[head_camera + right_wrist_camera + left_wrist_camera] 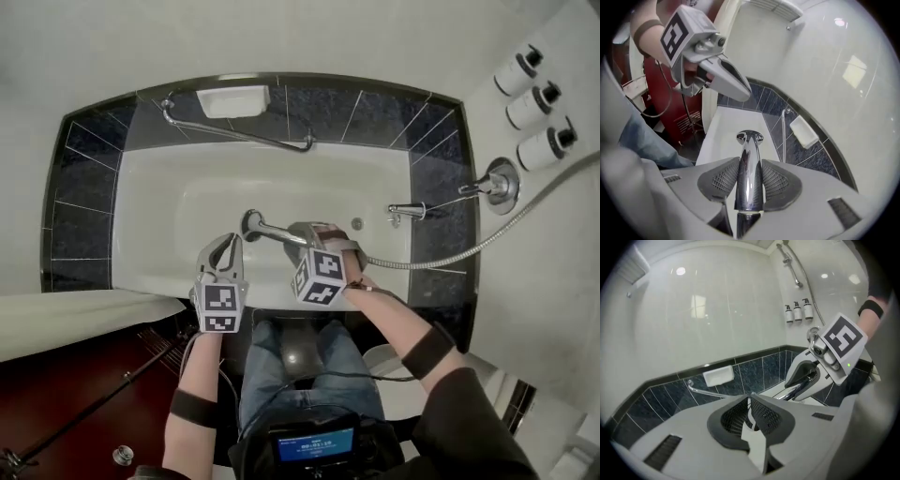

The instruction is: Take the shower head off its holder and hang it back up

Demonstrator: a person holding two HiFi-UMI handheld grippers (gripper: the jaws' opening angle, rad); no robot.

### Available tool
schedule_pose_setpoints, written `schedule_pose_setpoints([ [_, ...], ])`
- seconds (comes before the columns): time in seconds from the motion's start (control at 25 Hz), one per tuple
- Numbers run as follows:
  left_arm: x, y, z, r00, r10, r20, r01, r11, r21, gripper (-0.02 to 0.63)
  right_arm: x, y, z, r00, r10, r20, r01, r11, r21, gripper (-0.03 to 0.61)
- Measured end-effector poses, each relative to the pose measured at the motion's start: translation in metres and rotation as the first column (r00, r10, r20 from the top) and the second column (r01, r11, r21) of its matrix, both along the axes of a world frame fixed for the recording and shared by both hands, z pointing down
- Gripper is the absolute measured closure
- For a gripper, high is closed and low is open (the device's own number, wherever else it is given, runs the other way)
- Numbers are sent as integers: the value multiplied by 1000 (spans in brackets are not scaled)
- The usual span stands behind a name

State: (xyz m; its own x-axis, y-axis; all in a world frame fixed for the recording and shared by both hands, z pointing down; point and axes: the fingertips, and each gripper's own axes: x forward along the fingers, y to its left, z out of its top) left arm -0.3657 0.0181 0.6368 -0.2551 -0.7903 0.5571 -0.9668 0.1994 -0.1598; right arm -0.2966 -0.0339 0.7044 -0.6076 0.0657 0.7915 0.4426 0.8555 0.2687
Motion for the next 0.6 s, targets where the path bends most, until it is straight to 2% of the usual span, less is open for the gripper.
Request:
schedule_pose_setpoints([
  [0.16,12,11,-44,992,80,101,-81,997,3,503,-10,14,-68,998,8,62,-6,999,-42,420],
  [0.36,18,14,-90,938,183,295,-180,983,-36,377,-17,24,-136,993,2,115,6,998,-68,420],
  [0.48,18,14,-113,879,212,428,-201,977,-72,321,-16,33,-169,989,-6,145,18,996,-85,420],
  [0.6,17,8,-140,774,245,584,-220,969,-115,284,-15,39,-199,984,-20,175,34,996,-77,420],
])
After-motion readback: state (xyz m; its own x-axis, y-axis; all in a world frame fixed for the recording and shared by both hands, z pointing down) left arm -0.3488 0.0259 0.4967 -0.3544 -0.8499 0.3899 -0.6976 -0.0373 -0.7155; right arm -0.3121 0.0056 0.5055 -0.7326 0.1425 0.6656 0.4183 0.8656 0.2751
